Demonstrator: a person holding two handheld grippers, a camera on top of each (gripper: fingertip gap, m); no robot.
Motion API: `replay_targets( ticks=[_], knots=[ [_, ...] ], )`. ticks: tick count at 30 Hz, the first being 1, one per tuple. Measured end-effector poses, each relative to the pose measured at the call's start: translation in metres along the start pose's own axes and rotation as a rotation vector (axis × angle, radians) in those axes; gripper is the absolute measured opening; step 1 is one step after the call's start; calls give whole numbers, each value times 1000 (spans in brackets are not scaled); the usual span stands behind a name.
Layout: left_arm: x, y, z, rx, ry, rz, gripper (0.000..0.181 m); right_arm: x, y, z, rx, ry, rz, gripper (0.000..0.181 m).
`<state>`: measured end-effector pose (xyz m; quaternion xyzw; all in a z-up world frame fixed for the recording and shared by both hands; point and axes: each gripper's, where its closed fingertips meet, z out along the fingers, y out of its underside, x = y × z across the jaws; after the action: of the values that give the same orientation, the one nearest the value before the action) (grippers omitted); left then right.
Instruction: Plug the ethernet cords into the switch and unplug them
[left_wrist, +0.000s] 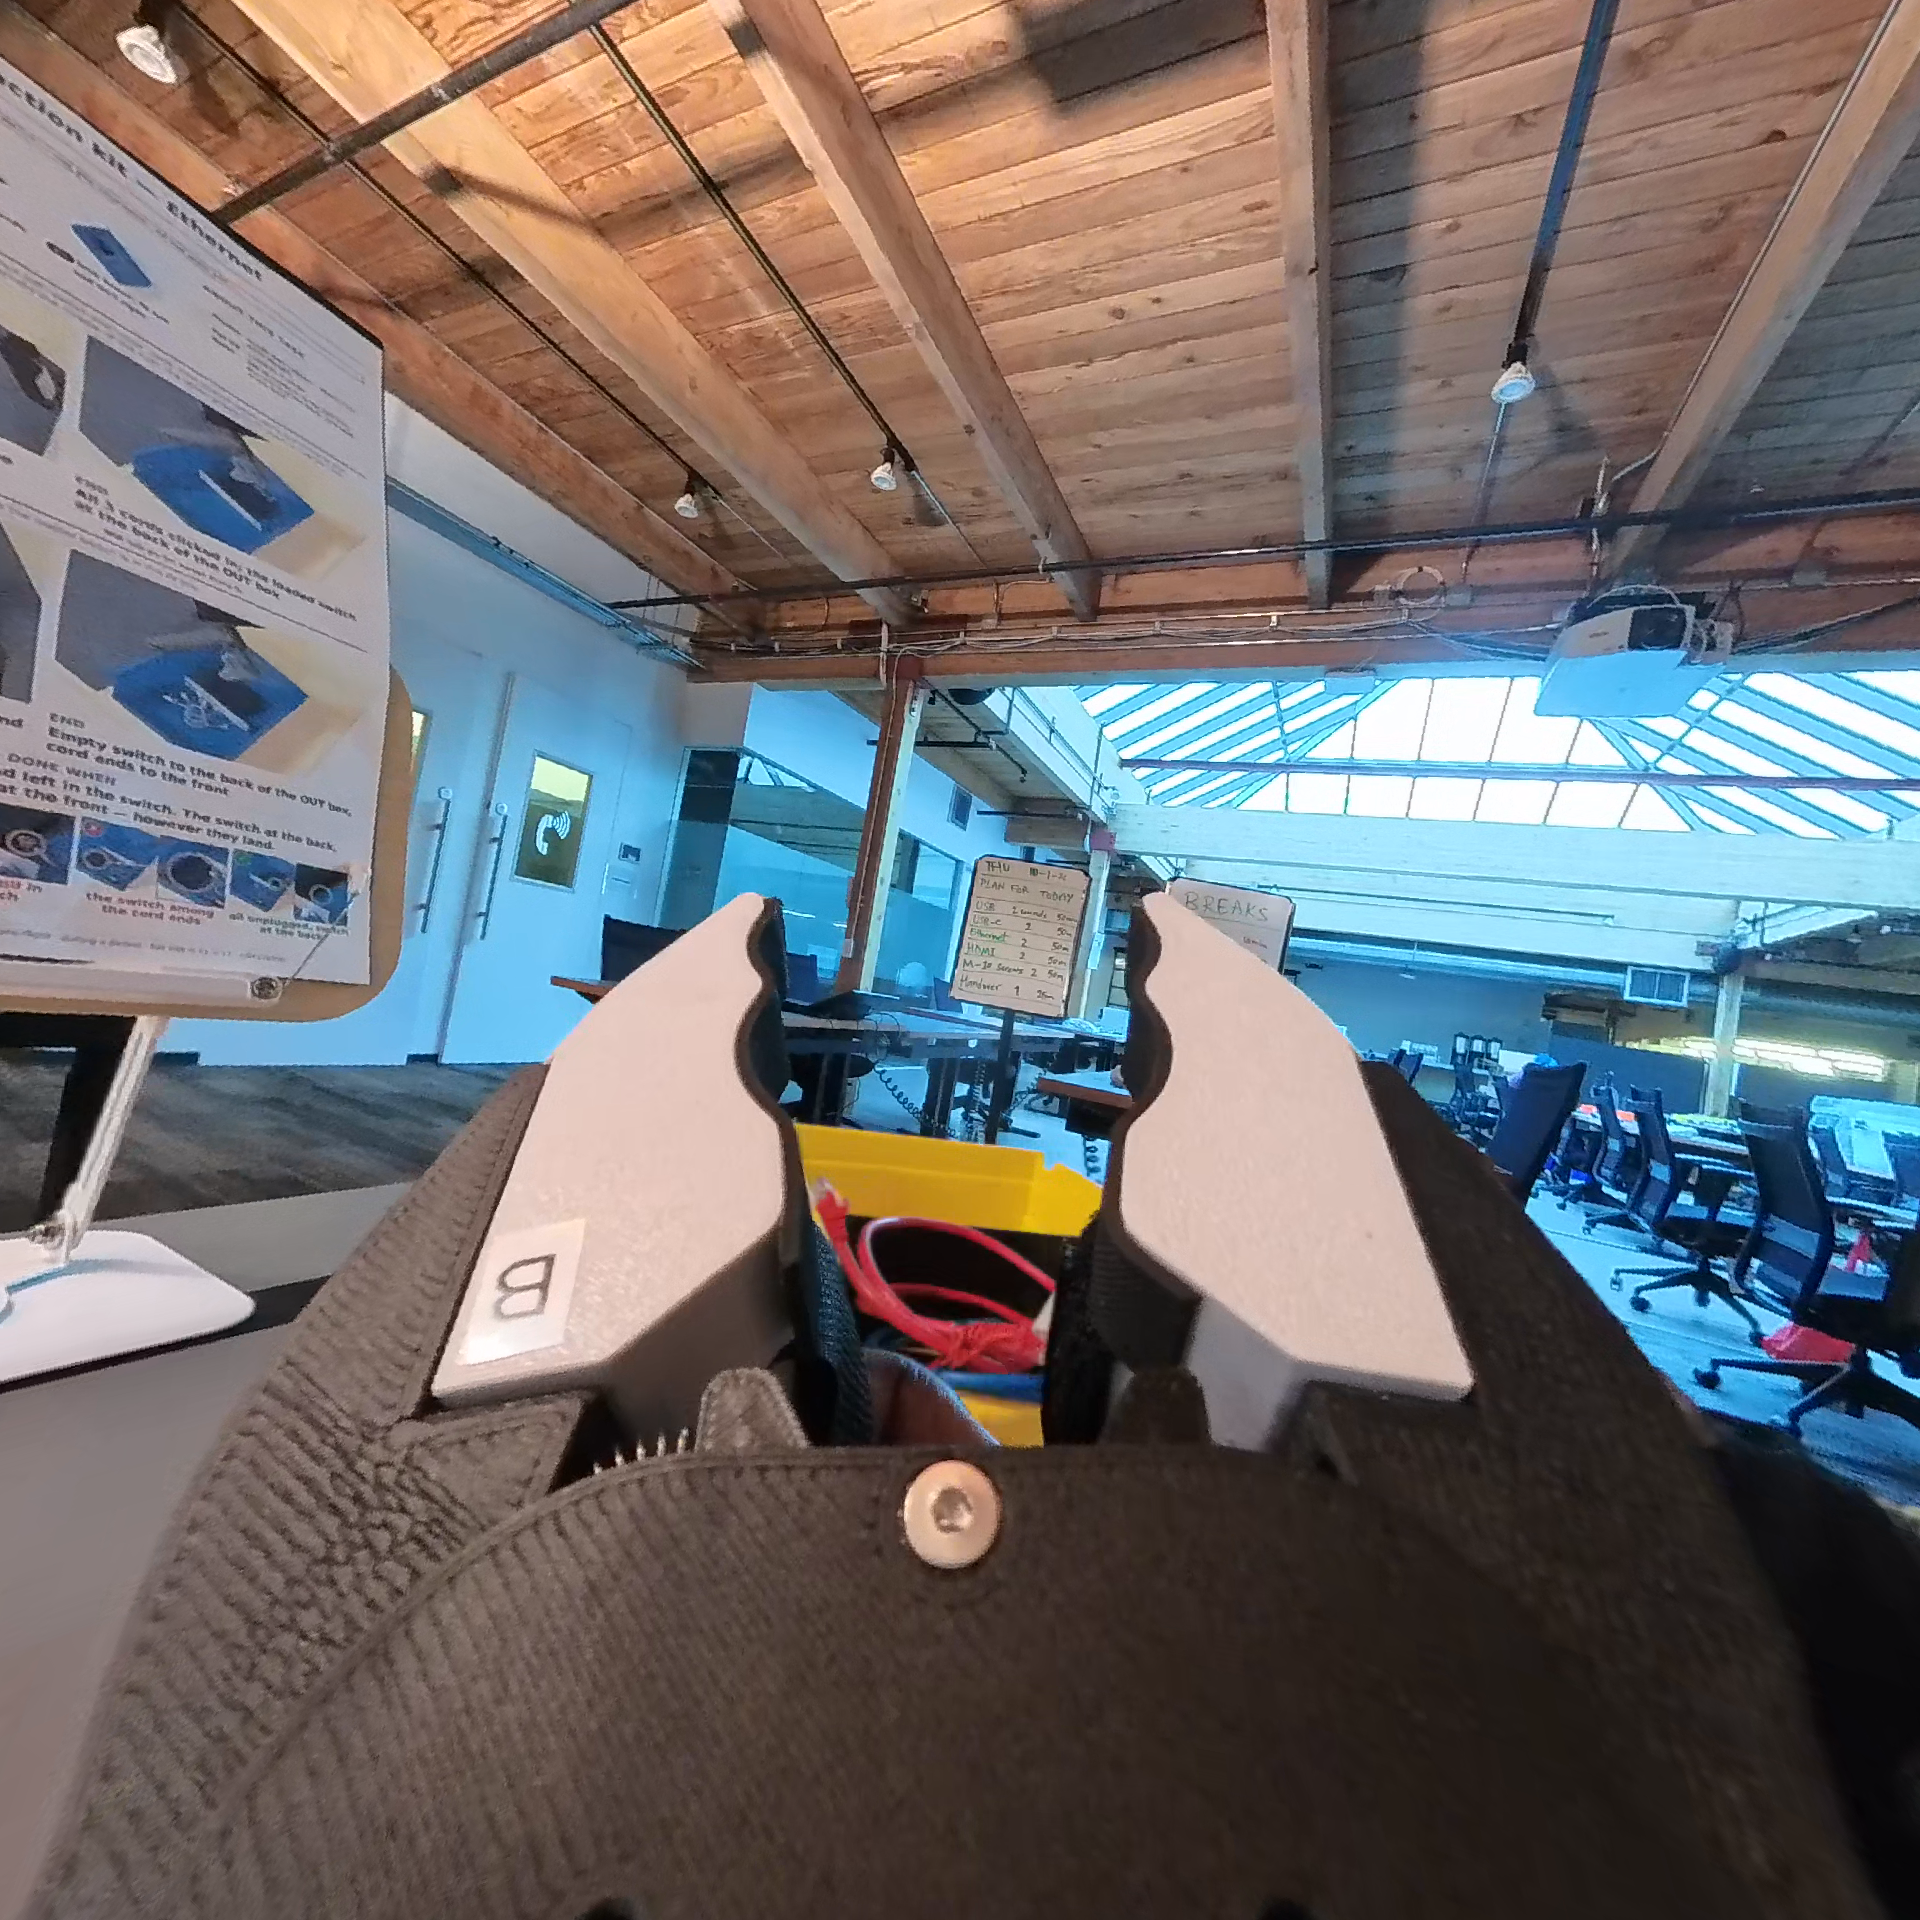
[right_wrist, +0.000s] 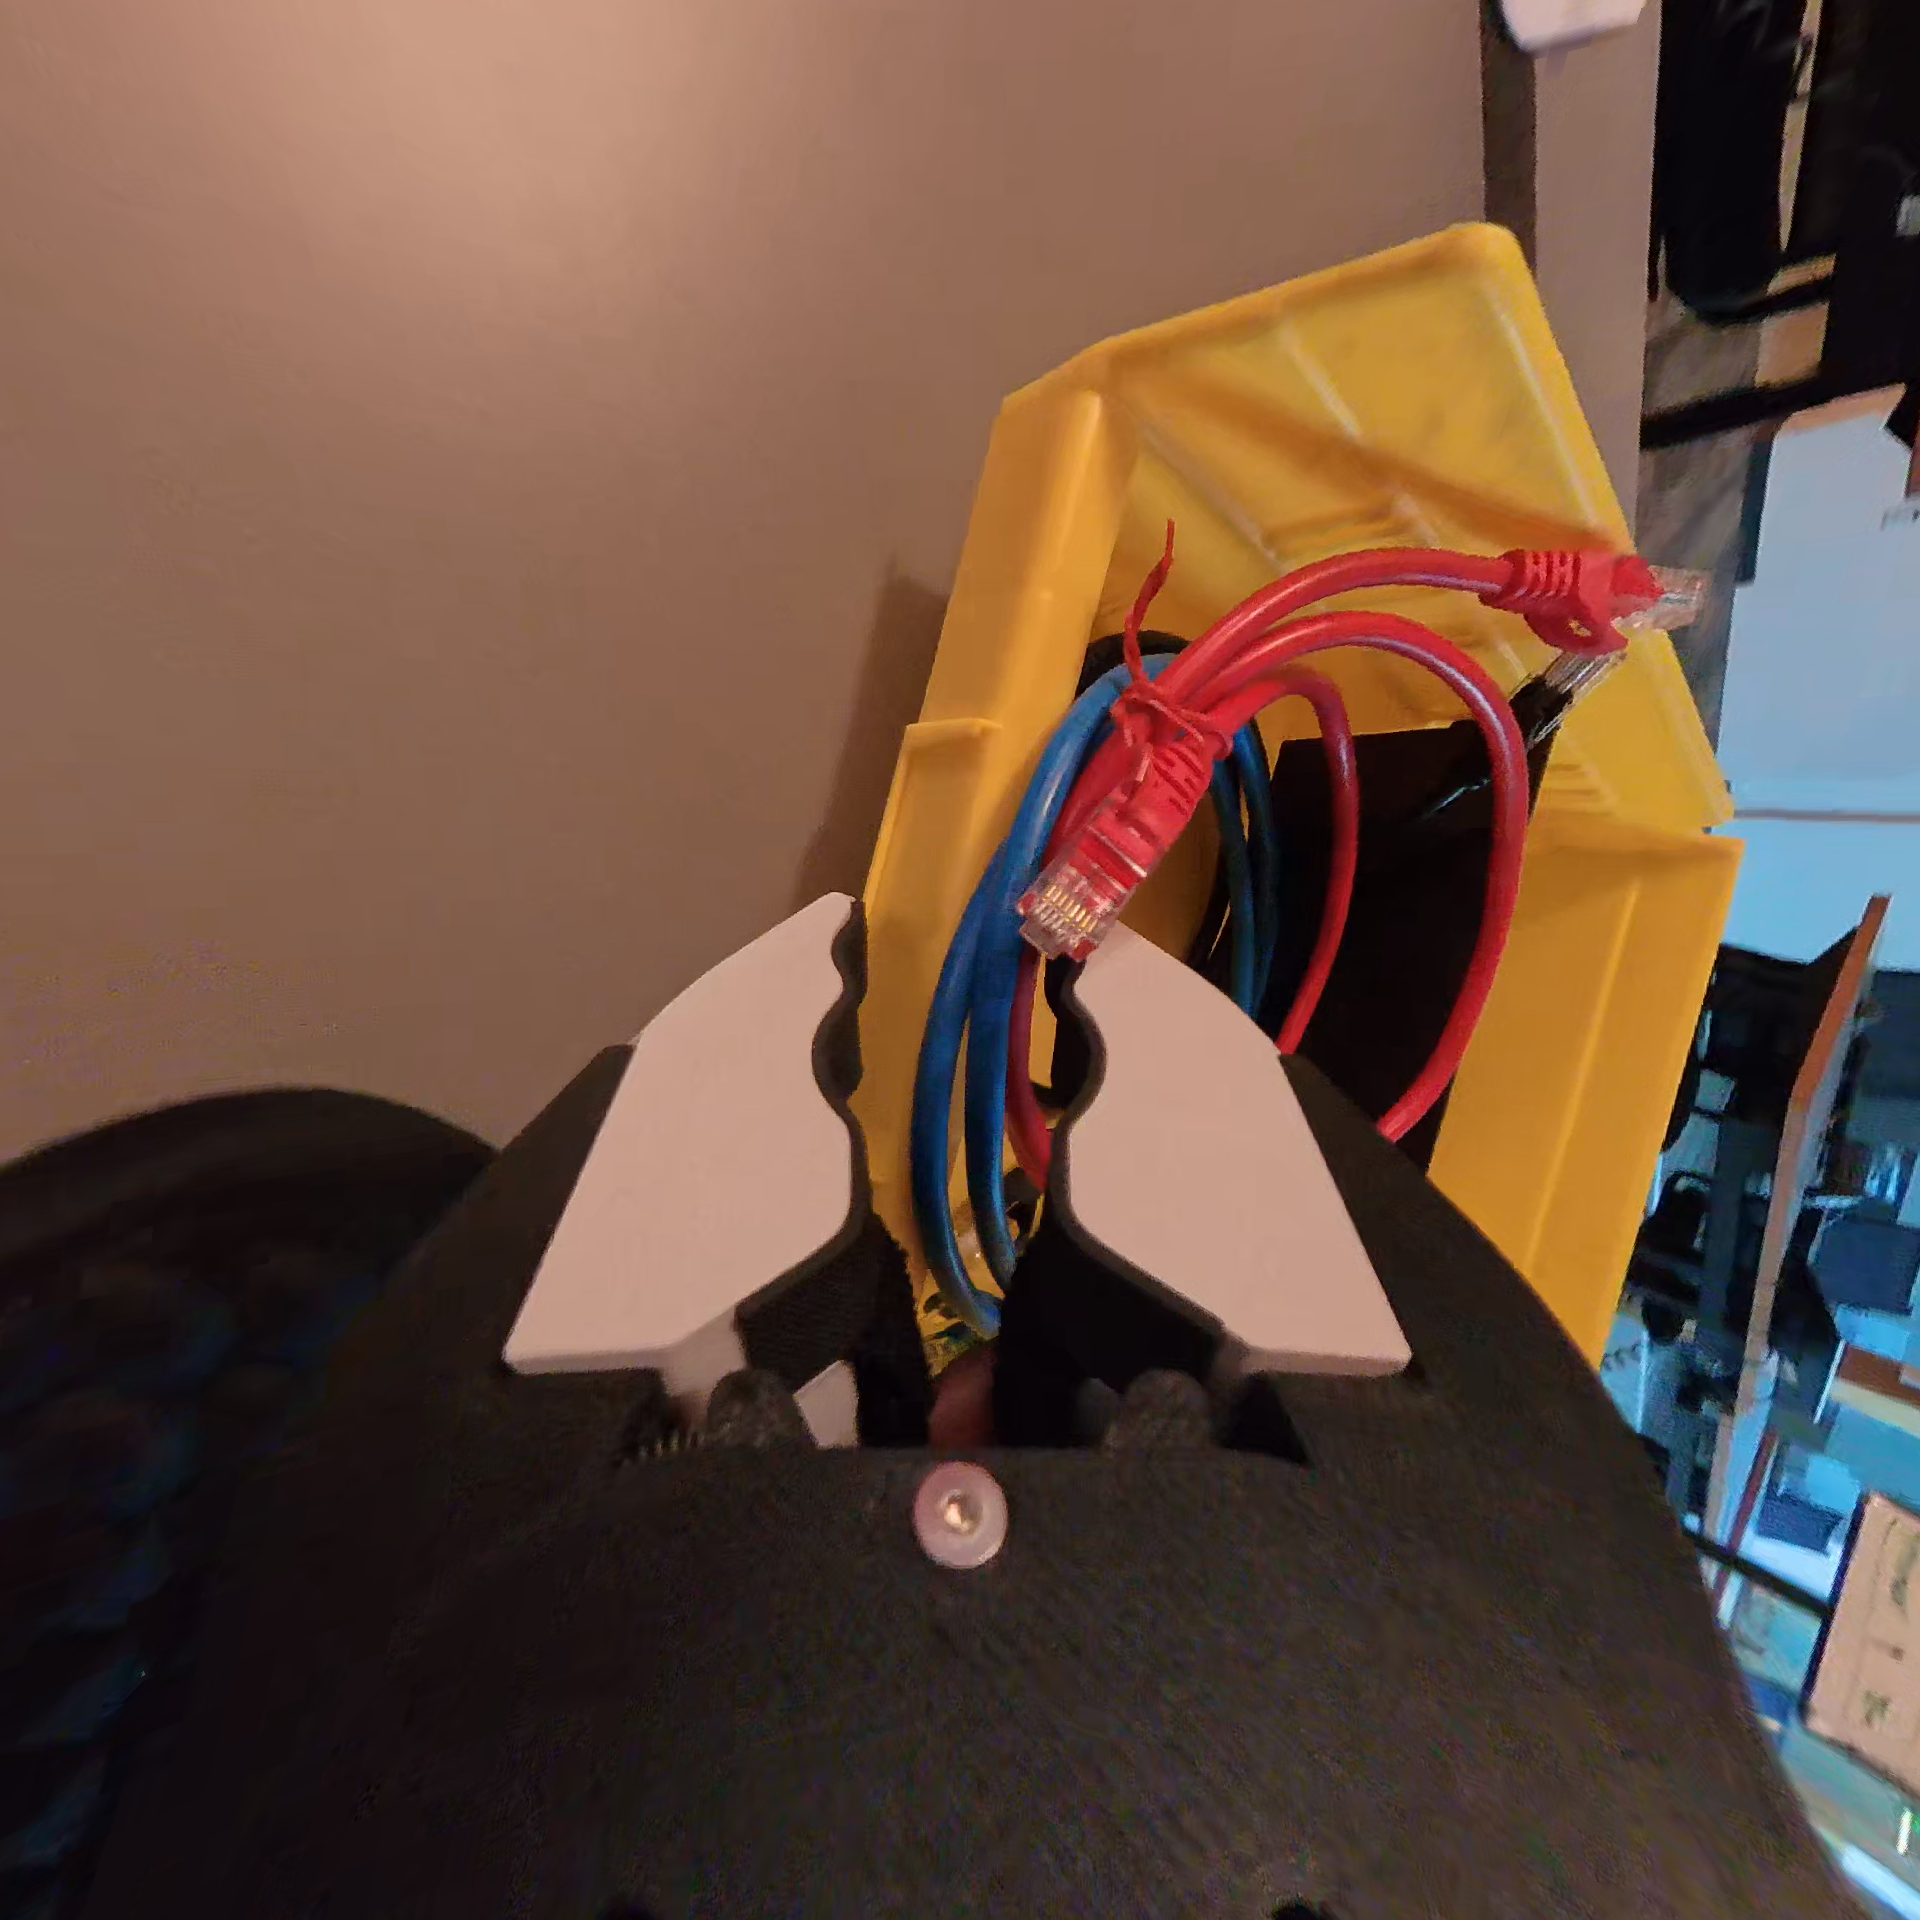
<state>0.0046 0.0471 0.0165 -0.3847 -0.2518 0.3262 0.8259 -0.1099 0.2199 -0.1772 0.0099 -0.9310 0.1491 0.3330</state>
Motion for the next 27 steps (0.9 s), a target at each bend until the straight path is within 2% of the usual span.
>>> replay_targets(
  ticks=[3, 6, 10, 13, 15, 17, 20, 22, 27],
  knots=[
    [-2, -8, -1, 0, -16, 24, 62, -5, -26, 5, 45, -15, -51, 32],
    [-7, -30, -3, -22, -74, 101, 62, -13, -52, 9, 97, -38, -111, 32],
    [-15, -73, -16, -187, -147, 389, 62, -24, -87, 12, 169, -66, -193, 32],
    [-47, -108, -54, -350, -315, 597, 62, -34, -113, 14, 224, -81, -259, 32],
    [-86, -137, -96, -398, -552, 684, 62, -40, -129, 14, 263, -90, -304, 33],
    [-129, -149, -148, -505, -791, 697, 62, -46, -143, 14, 299, -100, -349, 33],
    [-180, -134, -229, -787, -1054, 580, 67, -55, -162, 14, 347, -122, -406, 33],
    [-199, -115, -264, -931, -1126, 483, 67, -61, -174, 14, 377, -137, -444, 33],
    [-214, -70, -281, -1023, -1044, 247, 60, -72, -198, 14, 456, -162, -522, 33]
  ],
)
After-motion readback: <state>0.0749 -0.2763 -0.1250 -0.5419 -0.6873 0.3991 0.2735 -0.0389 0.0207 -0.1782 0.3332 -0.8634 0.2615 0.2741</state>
